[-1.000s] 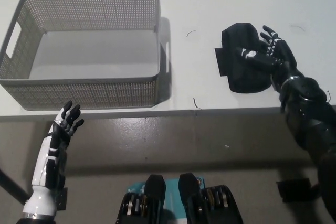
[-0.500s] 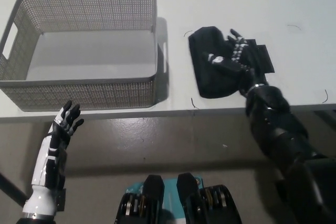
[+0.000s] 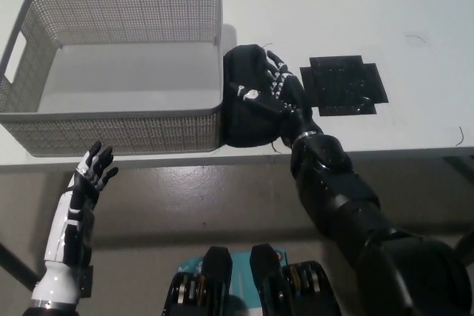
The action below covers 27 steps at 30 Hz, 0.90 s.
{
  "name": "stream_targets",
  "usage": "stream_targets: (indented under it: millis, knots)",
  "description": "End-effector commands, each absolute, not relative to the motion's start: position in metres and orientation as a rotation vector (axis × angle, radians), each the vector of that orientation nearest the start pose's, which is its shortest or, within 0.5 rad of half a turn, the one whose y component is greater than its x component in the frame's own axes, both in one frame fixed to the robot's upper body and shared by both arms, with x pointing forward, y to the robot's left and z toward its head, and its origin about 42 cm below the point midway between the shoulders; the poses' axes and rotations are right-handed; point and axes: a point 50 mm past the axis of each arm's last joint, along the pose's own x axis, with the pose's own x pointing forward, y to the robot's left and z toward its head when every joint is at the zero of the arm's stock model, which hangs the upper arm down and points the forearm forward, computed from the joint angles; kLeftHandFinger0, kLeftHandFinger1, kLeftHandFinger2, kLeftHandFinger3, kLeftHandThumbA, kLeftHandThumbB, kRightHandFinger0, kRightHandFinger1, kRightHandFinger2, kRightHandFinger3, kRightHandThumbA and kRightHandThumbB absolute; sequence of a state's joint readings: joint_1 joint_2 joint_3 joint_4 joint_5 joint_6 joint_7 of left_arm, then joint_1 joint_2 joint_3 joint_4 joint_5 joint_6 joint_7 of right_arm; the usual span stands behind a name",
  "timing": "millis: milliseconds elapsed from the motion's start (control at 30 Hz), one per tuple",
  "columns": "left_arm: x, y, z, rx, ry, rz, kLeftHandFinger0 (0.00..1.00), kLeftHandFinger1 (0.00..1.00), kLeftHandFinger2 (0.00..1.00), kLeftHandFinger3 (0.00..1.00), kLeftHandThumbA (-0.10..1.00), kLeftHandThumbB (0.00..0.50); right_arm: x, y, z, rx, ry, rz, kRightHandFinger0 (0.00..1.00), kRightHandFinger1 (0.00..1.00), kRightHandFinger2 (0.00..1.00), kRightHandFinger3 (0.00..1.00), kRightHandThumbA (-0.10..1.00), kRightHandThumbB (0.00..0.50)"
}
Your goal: Use the right hand to push the pencil case on the right hand side to the container on the left side
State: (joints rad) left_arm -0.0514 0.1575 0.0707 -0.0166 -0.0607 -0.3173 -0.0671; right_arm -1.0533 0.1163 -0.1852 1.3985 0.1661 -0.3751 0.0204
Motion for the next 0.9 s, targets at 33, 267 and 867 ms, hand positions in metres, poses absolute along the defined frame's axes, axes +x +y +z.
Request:
stream_targets:
  millis: [33, 267, 867]
  knots:
    - [0.298, 0.277, 0.160, 0.139, -0.463, -0.026, 1.00, 1.00, 1.00, 1.00, 1.00, 0.117, 0.528, -0.033, 0.208, 0.224, -0.033, 0.262, 1.00, 1.00, 1.00, 1.00, 1.00, 0.185]
    - [0.300, 0.274, 0.161, 0.138, -0.457, -0.035, 1.00, 1.00, 1.00, 1.00, 1.00, 0.103, 0.526, -0.032, 0.210, 0.245, -0.062, 0.266, 1.00, 1.00, 1.00, 1.00, 1.00, 0.167]
    - [0.299, 0.277, 0.160, 0.143, -0.456, -0.035, 1.00, 1.00, 1.00, 1.00, 1.00, 0.097, 0.545, -0.096, 0.246, -0.340, -0.366, 0.044, 1.00, 1.00, 1.00, 1.00, 1.00, 0.374]
